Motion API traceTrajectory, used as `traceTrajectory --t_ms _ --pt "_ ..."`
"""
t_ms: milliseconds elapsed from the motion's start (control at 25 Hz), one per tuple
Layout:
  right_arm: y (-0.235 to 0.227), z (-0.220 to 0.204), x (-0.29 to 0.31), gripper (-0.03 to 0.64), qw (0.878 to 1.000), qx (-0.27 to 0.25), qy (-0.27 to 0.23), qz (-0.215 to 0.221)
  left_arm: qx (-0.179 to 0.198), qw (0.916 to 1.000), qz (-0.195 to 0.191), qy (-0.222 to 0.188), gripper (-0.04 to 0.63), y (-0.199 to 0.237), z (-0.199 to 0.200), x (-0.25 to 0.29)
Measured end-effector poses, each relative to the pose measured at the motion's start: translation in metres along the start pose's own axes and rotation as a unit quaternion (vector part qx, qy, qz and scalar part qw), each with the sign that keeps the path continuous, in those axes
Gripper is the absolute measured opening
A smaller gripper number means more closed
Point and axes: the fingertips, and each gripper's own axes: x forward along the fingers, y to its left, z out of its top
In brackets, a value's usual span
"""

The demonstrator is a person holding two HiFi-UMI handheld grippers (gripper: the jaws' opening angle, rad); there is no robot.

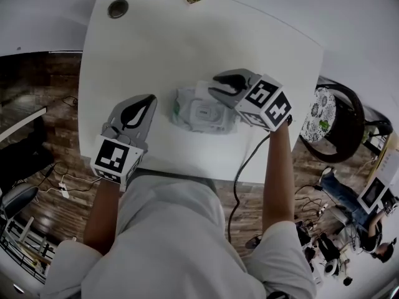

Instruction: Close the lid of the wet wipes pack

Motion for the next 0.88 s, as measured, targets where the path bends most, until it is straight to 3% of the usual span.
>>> traceTrajectory --t_ms 440,880 --pt "0.046 0.002 -0.023 0.121 0.999 -0.007 -0.039 -0.030 0.018 0.9997 -0.014 -0.011 0.000 -0.018 -0.001 -0.022" --pt "0.100 -0.033 -0.005 0.121 1.000 0.007 -0.018 -0.012 0.035 0.9989 -0.027 -0.014 -0.001 -0.032 -0.008 -0.043"
